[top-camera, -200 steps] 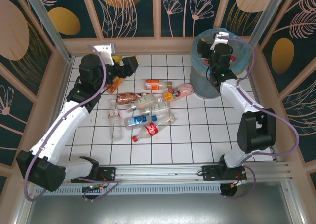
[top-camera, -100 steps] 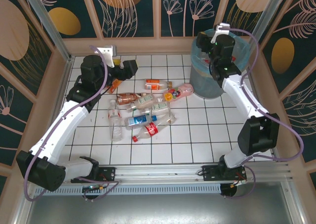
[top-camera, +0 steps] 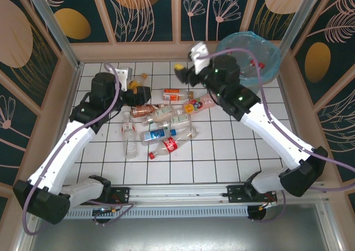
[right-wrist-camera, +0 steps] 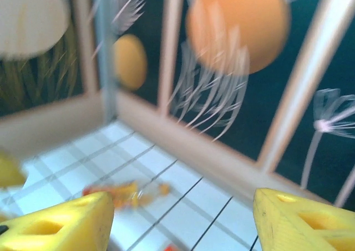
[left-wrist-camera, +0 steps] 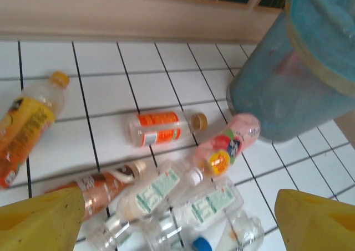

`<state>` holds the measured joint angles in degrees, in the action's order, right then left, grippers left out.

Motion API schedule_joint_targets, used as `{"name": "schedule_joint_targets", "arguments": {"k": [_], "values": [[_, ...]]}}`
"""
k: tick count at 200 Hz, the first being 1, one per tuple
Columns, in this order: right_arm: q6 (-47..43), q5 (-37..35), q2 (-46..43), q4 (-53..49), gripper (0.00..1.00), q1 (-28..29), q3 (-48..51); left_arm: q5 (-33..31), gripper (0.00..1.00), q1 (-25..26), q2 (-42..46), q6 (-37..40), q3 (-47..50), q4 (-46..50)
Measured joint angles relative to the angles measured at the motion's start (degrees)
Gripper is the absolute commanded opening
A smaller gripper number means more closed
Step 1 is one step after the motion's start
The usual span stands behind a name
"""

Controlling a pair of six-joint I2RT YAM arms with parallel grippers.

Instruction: Put the plastic bottles in the bin

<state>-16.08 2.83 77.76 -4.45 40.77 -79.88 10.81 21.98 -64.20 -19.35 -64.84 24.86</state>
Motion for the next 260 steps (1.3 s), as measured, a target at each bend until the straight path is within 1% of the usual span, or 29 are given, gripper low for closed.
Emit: {"name": "schedule_joint_targets", "arguments": {"k": [17,37,57,82,121,167,213,260], "values": [[-4.96,4.35,0.02,-3.63,0.71,2.16,4.17,2.03,0.89,0.02,2.73,-0.46,4.5,0.85],[-10.19,6.69,0.02,-6.97,0.72,4.39,9.86,3.61,0.89,0.02,3.72,-1.29,8.46,2.34],[-15.04,6.54,0.31,-9.33,0.74,6.82,14.82,3.78,0.89,0.02,3.8,-1.97,12.24,3.85],[-20.31,4.7,2.84,-10.51,0.75,9.25,18.27,3.28,0.89,0.02,3.85,-2.64,15.47,5.38],[-26.71,3.26,7.52,-10.73,0.75,10.86,22.73,2.01,0.89,0.07,3.85,-3.76,17.66,5.4],[-30.14,5.03,8.61,-9.73,0.73,12.61,24.04,1.03,0.89,0.07,4.35,-5.01,20.13,5.38],[-30.53,7.3,12.76,-8.94,0.7,16.61,24.04,0.48,0.89,0.07,6.03,-5.79,21.46,5.38],[-30.53,7.21,16.59,-8.72,0.71,18.91,24.04,0.5,0.89,0.11,6.34,-5.84,21.57,5.35]]}}
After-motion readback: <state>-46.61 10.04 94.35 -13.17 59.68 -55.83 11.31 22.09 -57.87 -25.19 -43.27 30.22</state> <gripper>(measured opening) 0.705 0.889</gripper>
